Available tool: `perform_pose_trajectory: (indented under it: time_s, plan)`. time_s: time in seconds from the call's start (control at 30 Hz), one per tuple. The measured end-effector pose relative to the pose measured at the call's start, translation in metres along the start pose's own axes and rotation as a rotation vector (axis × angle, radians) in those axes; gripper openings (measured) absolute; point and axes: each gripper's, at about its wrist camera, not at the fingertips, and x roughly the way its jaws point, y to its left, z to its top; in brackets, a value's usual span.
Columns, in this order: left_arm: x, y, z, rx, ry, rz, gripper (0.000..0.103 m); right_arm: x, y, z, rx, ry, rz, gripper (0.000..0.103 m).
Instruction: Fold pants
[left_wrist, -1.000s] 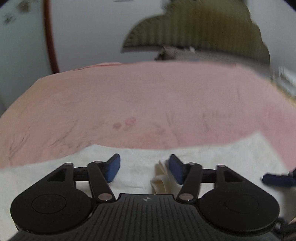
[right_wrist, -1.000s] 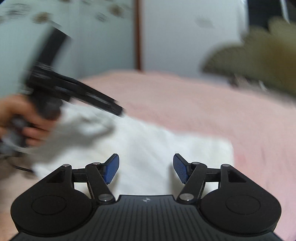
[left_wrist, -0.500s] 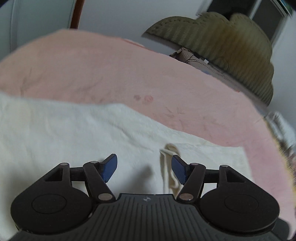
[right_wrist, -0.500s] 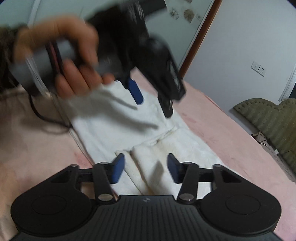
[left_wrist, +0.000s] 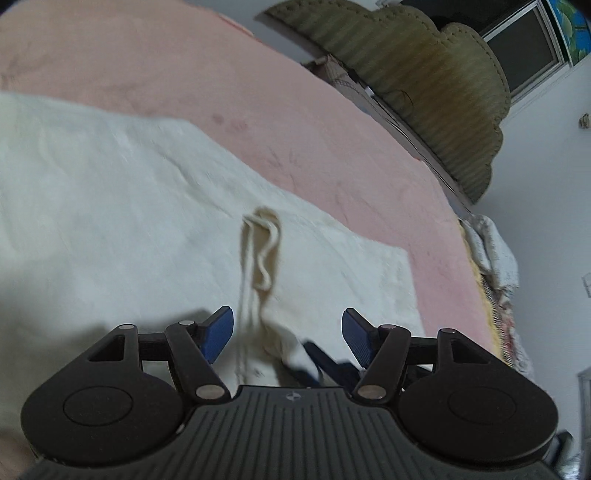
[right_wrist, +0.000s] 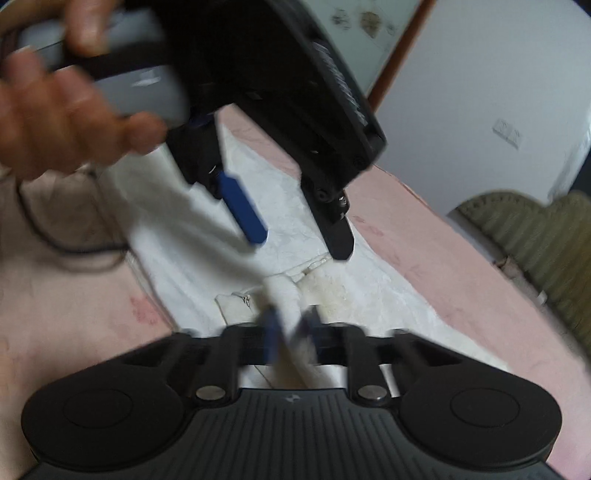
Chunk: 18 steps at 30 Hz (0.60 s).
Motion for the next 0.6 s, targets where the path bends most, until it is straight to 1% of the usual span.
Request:
perform_pose_trajectory:
  time_s: [0.03, 0.1, 0.17, 0.23, 0.27, 0.3, 0.33, 0.37, 0.43, 0.5, 0.57, 0.6]
  plan:
    - [0.003, 0.0, -0.002, -0.014, 0.017, -0.013, 0.068, 0.002, -0.009, -0.001, 0.037, -0.013, 0.009, 0.009]
    - [0.007, -0.002, -0.005, -0.026, 0.039, -0.048, 0.068, -0.005, -0.022, -0.001, 0.125, -0.037, 0.041, 0.009]
    - [0.016, -0.003, -0.005, -0.041, 0.052, -0.058, 0.067, -0.012, -0.035, -0.002, 0.193, -0.059, 0.076, 0.009]
    - [0.025, -0.001, -0.006, -0.072, 0.063, -0.068, 0.061, -0.019, -0.042, -0.002, 0.243, -0.074, 0.111, 0.009]
    - [0.029, 0.001, -0.007, -0.089, 0.063, -0.085, 0.055, -0.021, -0.044, -0.003, 0.256, -0.077, 0.123, 0.009]
    - [0.034, 0.003, -0.008, -0.111, 0.076, -0.098, 0.038, -0.021, -0.045, -0.003, 0.262, -0.075, 0.131, 0.008]
    - [0.035, 0.006, -0.009, -0.124, 0.08, -0.092, 0.025, -0.019, -0.045, -0.004, 0.262, -0.061, 0.145, 0.009]
    - [0.036, 0.008, -0.011, -0.124, 0.073, -0.072, 0.019, -0.017, -0.044, -0.006, 0.254, -0.039, 0.162, 0.01]
    - [0.033, 0.014, -0.016, -0.135, 0.071, -0.086, 0.012, -0.02, -0.044, -0.008, 0.245, -0.023, 0.189, 0.01]
    - [0.026, 0.017, -0.021, -0.118, 0.055, -0.069, 0.012, -0.03, -0.052, -0.009, 0.252, -0.03, 0.233, 0.011]
    - [0.023, 0.02, -0.023, -0.101, 0.041, -0.047, 0.012, -0.042, -0.069, -0.012, 0.321, -0.069, 0.275, 0.011]
    - [0.025, 0.023, -0.024, -0.111, 0.043, -0.049, 0.013, -0.045, -0.079, -0.015, 0.366, -0.086, 0.272, 0.011]
